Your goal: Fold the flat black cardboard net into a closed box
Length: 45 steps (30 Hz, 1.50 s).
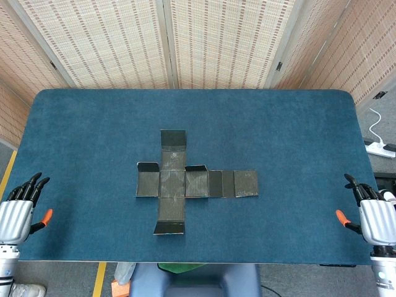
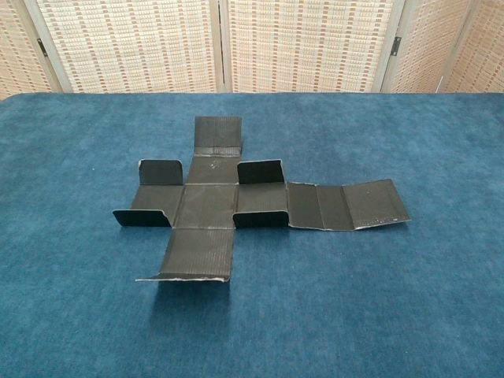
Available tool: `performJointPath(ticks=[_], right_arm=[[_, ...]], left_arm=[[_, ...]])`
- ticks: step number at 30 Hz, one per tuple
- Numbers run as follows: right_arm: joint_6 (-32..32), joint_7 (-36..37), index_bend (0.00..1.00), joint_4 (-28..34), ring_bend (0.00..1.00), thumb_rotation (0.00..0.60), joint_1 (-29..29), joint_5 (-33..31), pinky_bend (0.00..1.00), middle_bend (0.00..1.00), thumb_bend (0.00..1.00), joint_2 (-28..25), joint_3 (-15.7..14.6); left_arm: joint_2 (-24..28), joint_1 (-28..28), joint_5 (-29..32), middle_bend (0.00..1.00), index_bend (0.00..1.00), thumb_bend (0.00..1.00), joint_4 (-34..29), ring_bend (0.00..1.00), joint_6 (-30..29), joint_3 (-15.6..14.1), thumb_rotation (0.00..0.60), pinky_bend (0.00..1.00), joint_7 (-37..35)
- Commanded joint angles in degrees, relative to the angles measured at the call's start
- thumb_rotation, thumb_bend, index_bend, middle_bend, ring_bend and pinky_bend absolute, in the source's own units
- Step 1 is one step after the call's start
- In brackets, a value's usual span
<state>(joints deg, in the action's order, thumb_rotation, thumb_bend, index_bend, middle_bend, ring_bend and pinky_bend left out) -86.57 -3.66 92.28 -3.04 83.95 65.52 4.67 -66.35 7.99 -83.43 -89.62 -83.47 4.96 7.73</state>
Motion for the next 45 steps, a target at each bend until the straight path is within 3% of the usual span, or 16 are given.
performJointPath(ticks=[1,5,9,16,22,27,32,37,45], right_arm=[[0.1,0.1,0.11,0.2,0.24,0.6,0.1,0.0,0.4,0.29,0.19,-0.1,-0.1],[0.0,-0.5,0.11,0.5,0.27,0.6,0.1,0.2,0.42,0.29,0.19,0.0,-0.2],[0.0,-0.6,0.11,1.2,0.37,0.6,0.1,0.6,0.63,0.29,0.19,-0.1,-0.3],[0.8,-2.0,0.11,2.9,0.53,0.6,-1.3,2.4,0.76,0.29,0.19,-0.4,-0.1],[6.3,-6.0,0.09,7.3,0.73,0.6,-5.5,2.6,0.89,0.29,0.16,0.2,0.7],[14.5,-9.9,0.06,10.8,0.78,0.6,-11.0,0.9,0.97,0.28,0.04,1.8,1.7],[22.9,-15.0,0.01,11.3,0.79,0.6,-17.4,-6.5,0.98,0.21,0.0,7.3,4.6],[31.3,-18.8,0.0,9.3,0.79,0.6,-24.3,-20.1,0.99,0.13,0.0,14.5,7.7],[33.1,-27.6,0.0,6.9,0.78,0.6,-33.3,-39.2,0.99,0.03,0.0,21.3,11.1]], left_arm=[[-0.3,0.2,0.2,0.16,0.18,0.34,0.5,0.18,0.3,0.0,0.6,0.23,-0.2],[-0.3,0.0,-0.1,0.16,0.18,0.34,0.8,0.18,0.0,-0.3,0.6,0.23,-0.6],[-0.2,-0.3,0.0,0.16,0.18,0.34,0.8,0.18,-0.5,-0.3,0.6,0.23,-1.1],[-0.1,-0.6,-0.6,0.16,0.18,0.34,0.9,0.18,-1.2,-0.5,0.6,0.23,-1.7],[0.0,-0.8,-0.7,0.17,0.18,0.34,1.1,0.18,-1.7,-0.6,0.6,0.23,-2.2],[0.3,-1.0,-1.0,0.17,0.18,0.34,1.1,0.18,-1.9,-0.9,0.6,0.23,-2.4],[0.5,-1.2,-1.2,0.17,0.18,0.34,0.8,0.18,-2.0,-1.0,0.6,0.23,-2.4],[0.6,-1.2,-1.5,0.17,0.18,0.34,0.7,0.18,-2.0,-1.2,0.6,0.23,-2.7],[0.4,-1.1,-1.4,0.16,0.18,0.34,1.5,0.18,-0.9,-1.8,0.6,0.23,-3.3]])
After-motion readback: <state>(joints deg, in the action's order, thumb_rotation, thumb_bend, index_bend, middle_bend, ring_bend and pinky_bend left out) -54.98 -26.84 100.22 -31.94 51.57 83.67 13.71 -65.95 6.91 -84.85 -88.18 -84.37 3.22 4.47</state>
